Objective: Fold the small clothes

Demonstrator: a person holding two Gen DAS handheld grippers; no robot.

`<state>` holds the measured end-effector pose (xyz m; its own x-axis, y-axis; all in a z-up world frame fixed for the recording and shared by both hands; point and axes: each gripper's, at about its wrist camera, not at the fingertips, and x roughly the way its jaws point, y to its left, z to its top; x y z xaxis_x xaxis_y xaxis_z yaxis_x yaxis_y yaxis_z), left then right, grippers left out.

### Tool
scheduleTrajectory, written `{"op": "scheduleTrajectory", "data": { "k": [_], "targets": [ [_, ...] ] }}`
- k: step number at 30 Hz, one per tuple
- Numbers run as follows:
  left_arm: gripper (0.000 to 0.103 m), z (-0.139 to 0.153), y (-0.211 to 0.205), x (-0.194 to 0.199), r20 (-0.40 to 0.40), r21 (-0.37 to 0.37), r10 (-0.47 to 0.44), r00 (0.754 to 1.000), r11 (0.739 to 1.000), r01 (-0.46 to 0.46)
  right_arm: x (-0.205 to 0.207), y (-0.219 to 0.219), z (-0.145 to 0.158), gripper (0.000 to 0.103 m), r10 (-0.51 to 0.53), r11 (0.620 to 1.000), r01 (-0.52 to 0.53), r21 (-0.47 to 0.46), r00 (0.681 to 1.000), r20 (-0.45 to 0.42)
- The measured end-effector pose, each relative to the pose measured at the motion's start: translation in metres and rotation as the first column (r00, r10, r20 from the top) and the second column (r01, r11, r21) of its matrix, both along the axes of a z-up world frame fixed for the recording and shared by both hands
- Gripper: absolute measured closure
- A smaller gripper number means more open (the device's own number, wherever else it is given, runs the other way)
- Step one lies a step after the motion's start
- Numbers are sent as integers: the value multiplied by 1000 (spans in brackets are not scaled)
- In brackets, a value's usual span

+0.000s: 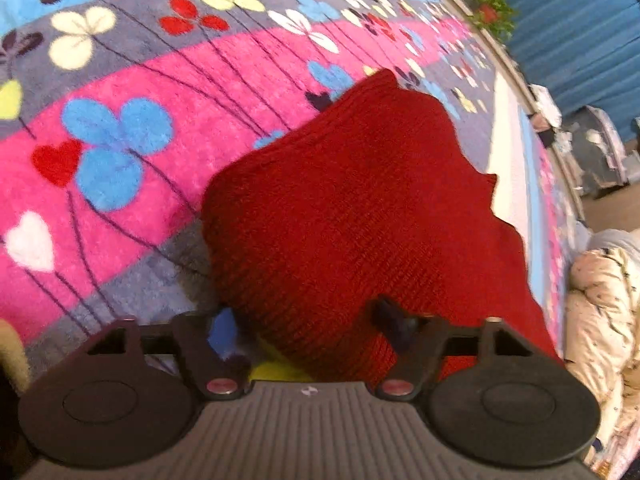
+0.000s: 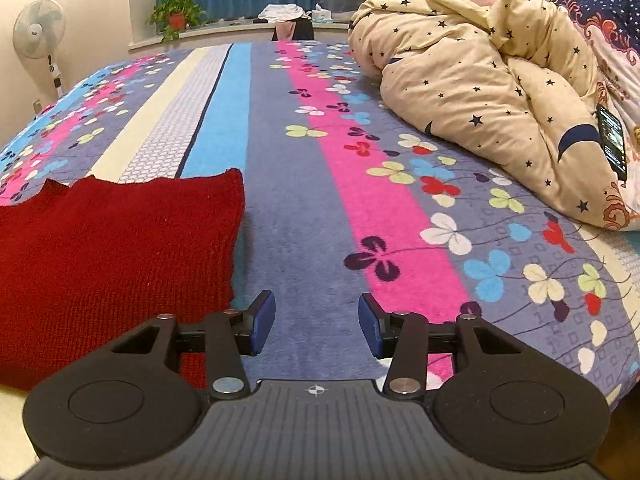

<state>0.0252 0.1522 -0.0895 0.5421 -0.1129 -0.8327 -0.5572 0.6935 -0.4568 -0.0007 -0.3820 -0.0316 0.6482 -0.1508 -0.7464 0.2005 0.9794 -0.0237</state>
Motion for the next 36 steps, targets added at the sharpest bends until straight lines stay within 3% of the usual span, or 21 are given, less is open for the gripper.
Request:
{"op": "scheduleTrajectory", "data": {
  "k": [2,5,8,10,12,14,16,17,19,20,21,22,23,24,25,26,28,29,31,34,36],
  "targets": [
    [65,3,-3,1,-11,29,-4,1000,1000,4,-2,-3,1,55,-2,1000,2,-1,1000,5],
    [84,17,-16,3,9,85,-37,999,996,36,-5,-5,2,55,-4,1000,4,-10,1000,8],
    [86,47,-46,9,44,236,-113,993,967,100,-6,-7,3,55,-5,1000,5,-16,1000,12],
    [87,72,-72,15,91,329,-189,978,932,149,-8,-8,4,55,-5,1000,5,-19,1000,18],
    [87,101,-106,20,154,427,-283,947,883,195,-8,-9,4,55,-5,1000,6,-24,1000,21],
    [87,128,-151,21,223,532,-418,881,809,249,-9,-10,5,55,-9,1000,10,-28,1000,24],
    [87,143,-207,14,253,617,-584,772,711,336,-9,-13,6,55,-27,999,28,-30,999,32],
    [87,144,-235,10,245,651,-662,709,654,385,-10,-16,7,55,-45,998,46,-31,998,42],
    [88,132,-296,-6,204,713,-812,547,506,486,-12,-23,11,55,-94,995,96,-34,993,70],
    [87,122,-319,-15,182,727,-860,476,444,524,-14,-29,13,55,-128,991,131,-34,988,88],
    [87,105,-345,-22,133,726,-910,393,359,586,-15,-36,15,55,-165,985,169,-31,981,105],
    [86,88,-365,-25,87,705,-940,329,291,646,-17,-42,16,55,-198,979,202,-21,973,122],
    [84,70,-380,-24,62,667,-957,284,251,701,-19,-48,16,55,-228,973,230,-6,964,137],
    [81,50,-392,-23,43,611,-966,256,228,758,-20,-54,17,55,-255,967,256,15,955,150],
    [71,34,-401,-20,11,560,-971,238,203,804,-22,-59,16,55,-273,962,271,36,949,160],
    [69,23,-406,-18,-18,544,-973,230,184,819,-22,-62,15,55,-283,959,276,59,945,167],
    [60,27,-405,-25,-6,590,-973,231,183,787,-21,-64,11,54,-266,963,254,95,950,163],
    [46,35,-399,-28,30,582,-974,226,201,788,-19,-63,9,54,-243,967,227,113,958,153],
    [31,56,-375,-30,126,541,-968,216,250,803,-14,-58,3,50,-174,974,151,166,976,130],
    [30,81,-334,-35,215,535,-948,235,316,784,-4,-41,-5,46,-37,964,9,265,994,100],
    [31,90,-308,-31,233,548,-929,289,370,750,3,-28,-10,43,38,940,-65,335,996,87]
  ]
}}
